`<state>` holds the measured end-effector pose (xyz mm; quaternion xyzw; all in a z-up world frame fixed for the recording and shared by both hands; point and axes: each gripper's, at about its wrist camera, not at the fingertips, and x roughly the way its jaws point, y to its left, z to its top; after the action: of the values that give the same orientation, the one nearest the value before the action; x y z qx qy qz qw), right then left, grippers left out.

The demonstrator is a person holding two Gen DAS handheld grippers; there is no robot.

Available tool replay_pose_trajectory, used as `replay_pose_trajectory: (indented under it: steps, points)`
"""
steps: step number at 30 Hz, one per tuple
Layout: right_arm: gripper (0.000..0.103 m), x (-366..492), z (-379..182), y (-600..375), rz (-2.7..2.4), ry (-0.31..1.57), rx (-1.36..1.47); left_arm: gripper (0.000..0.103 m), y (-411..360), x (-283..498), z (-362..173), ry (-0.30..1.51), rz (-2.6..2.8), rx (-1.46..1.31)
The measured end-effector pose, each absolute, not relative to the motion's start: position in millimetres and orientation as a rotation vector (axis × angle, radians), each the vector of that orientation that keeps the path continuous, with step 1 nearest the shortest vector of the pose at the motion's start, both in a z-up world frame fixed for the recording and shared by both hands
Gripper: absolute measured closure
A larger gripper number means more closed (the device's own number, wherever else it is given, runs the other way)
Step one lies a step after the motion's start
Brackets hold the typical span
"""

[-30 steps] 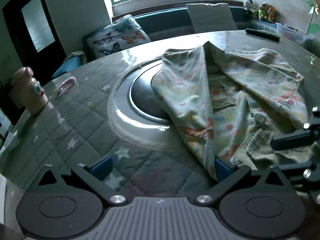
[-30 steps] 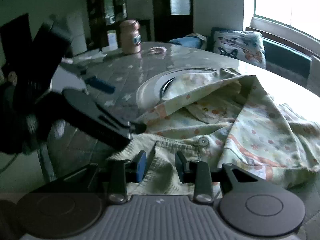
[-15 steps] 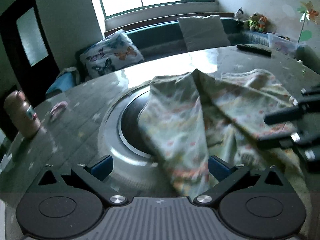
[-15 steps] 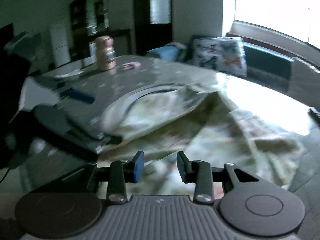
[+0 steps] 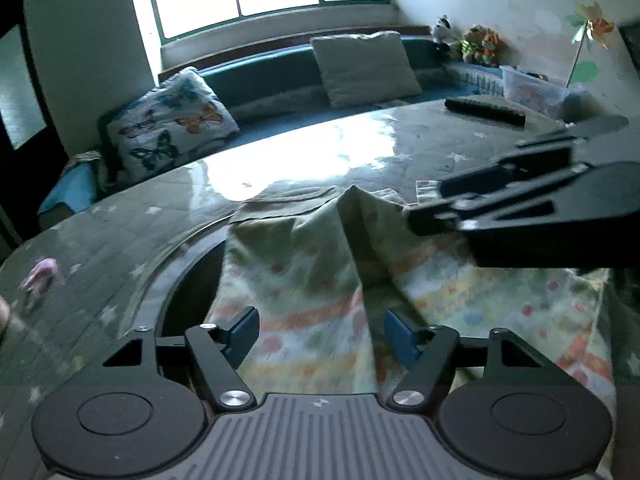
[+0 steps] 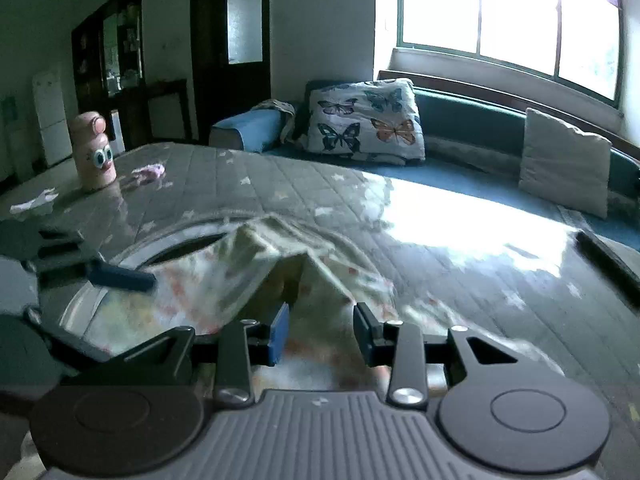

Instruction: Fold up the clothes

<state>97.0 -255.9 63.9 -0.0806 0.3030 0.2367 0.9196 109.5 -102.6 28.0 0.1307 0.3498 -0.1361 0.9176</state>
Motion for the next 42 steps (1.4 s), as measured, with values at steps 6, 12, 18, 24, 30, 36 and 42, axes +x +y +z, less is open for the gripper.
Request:
replay_pose_trajectory:
  steps: [6, 12, 18, 24, 30, 36, 42]
  points:
    - [0.068, 134, 49, -236, 0.507, 0.641, -0.203, 0.039, -116, 138, 15, 0.744, -0.304, 0.296]
    - [0.093, 150, 38, -229, 0.514, 0.674, -0.197, 0.074, -113, 149, 11, 0.755, -0.312, 0.265]
    - [0.099, 135, 47, -242, 0.483, 0.640, -0.165, 0.099, -101, 141, 21, 0.721, -0.303, 0.227]
    - [0.100, 110, 70, -276, 0.411, 0.579, -0.095, 0.099, -78, 128, 34, 0.693, -0.236, 0.188]
    - [0.100, 79, 87, -316, 0.328, 0.541, -0.042, 0.099, -40, 109, 50, 0.654, -0.137, 0.124]
    - [0.100, 49, 86, -360, 0.199, 0.550, 0.001, 0.099, -7, 85, 59, 0.644, -0.059, 0.074]
    - [0.100, 13, 80, -402, 0.081, 0.546, 0.035, 0.096, -29, 83, 63, 0.653, -0.129, 0.112]
